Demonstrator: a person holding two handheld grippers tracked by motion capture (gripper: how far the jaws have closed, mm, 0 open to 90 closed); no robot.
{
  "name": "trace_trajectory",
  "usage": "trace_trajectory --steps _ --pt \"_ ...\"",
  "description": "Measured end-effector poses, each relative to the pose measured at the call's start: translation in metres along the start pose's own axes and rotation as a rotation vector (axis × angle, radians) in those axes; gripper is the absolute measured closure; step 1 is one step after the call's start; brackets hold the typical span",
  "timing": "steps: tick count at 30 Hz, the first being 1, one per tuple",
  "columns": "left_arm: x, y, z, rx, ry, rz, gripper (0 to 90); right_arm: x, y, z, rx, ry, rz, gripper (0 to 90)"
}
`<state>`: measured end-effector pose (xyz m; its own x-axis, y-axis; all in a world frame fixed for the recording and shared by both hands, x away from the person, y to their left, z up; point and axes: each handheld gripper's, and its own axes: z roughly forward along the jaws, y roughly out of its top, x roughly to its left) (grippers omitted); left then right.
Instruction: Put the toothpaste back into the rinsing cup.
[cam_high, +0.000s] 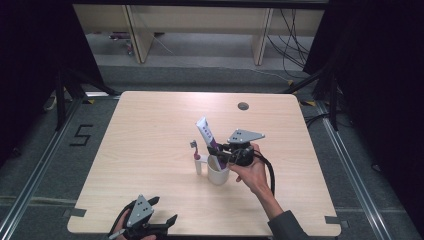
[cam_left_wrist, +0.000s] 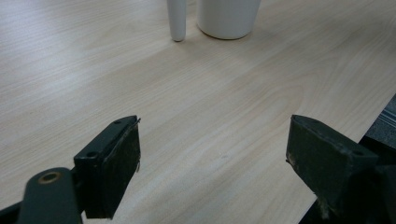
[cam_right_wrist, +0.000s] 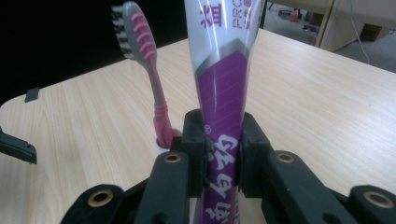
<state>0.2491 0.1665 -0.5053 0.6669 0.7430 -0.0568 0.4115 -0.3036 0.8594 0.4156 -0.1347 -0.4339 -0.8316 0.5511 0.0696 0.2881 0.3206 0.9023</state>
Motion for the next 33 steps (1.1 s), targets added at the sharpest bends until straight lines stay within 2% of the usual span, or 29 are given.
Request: trace_trajectory --steps 1,2,3,4,5,7,8,9,13,14,17,18,20,21,22,23,24,26,28,29,33 --pt "0.0 0.0 0.0 0.003 0.002 0.001 17.3 0.002 -0.002 0.001 0.003 0.007 0.024 76.7" --pt "0.0 0.0 0.0 0.005 0.003 0.001 17.3 0.001 -0.002 0.0 0.016 -0.001 0.002 76.7" --pt "0.0 0.0 0.0 0.008 0.005 0.0 17.3 0.004 -0.004 0.001 0.021 0.003 0.034 76.7" --pt "0.0 0.0 0.0 0.007 0.005 0.0 17.3 0.002 -0.004 0.001 0.02 0.007 -0.002 76.7" --pt "0.0 0.0 0.0 0.007 0.006 0.0 17.3 0.002 -0.005 0.002 0.009 -0.013 -0.015 76.6" --pt "0.0 0.0 0.0 0.007 0.006 -0.001 17.3 0.005 -0.007 0.004 0.034 0.011 0.008 76.6" --pt "0.0 0.0 0.0 0.001 -0.001 -0.004 17.2 0.003 -0.008 0.004 0.039 0.001 -0.02 76.6" --pt "0.0 0.0 0.0 -0.001 0.001 -0.005 17.3 0.004 -0.009 0.005 0.04 0.024 0.005 76.5" --pt "0.0 0.0 0.0 -0.001 0.0 -0.005 17.3 0.005 -0.009 0.003 0.053 0.018 0.003 76.5" --pt "0.0 0.0 0.0 0.0 0.001 -0.002 17.3 0.005 -0.009 0.002 0.044 0.007 -0.011 76.4" --pt "0.0 0.0 0.0 0.0 0.0 -0.002 17.3 0.006 -0.011 0.0 0.068 0.014 0.0 76.2" --pt "0.0 0.0 0.0 0.0 0.0 -0.002 17.3 0.005 -0.012 -0.001 0.071 0.011 -0.025 75.7" --pt "0.0 0.0 0.0 0.008 0.006 0.001 17.3 0.006 -0.014 -0.002 0.111 0.006 -0.023 75.3" --pt "0.0 0.0 0.0 0.009 0.006 0.002 17.3 0.006 -0.014 -0.002 0.111 0.006 -0.023 75.3" --pt "0.0 0.0 0.0 0.0 0.001 -0.003 17.3 0.006 -0.017 -0.001 0.105 0.004 -0.051 75.6" --pt "0.0 0.0 0.0 0.0 0.001 -0.003 17.3 0.006 -0.017 -0.001 0.105 0.004 -0.051 75.6" --pt "0.0 0.0 0.0 0.002 0.003 -0.004 17.3 0.007 -0.019 -0.002 0.126 0.017 -0.029 75.7" --pt "0.0 0.0 0.0 0.007 0.006 -0.001 17.3 0.007 -0.021 -0.002 0.115 0.003 -0.056 75.8" --pt "0.0 0.0 0.0 0.003 0.002 0.0 17.3 0.009 -0.022 -0.003 0.127 0.018 -0.041 75.8" --pt "0.0 0.0 0.001 0.0 0.0 -0.001 17.3 0.009 -0.021 -0.003 0.125 0.011 -0.056 75.8" --pt "0.0 0.0 0.0 0.007 0.007 -0.002 17.3 0.008 -0.021 -0.004 0.128 0.007 -0.054 75.8"
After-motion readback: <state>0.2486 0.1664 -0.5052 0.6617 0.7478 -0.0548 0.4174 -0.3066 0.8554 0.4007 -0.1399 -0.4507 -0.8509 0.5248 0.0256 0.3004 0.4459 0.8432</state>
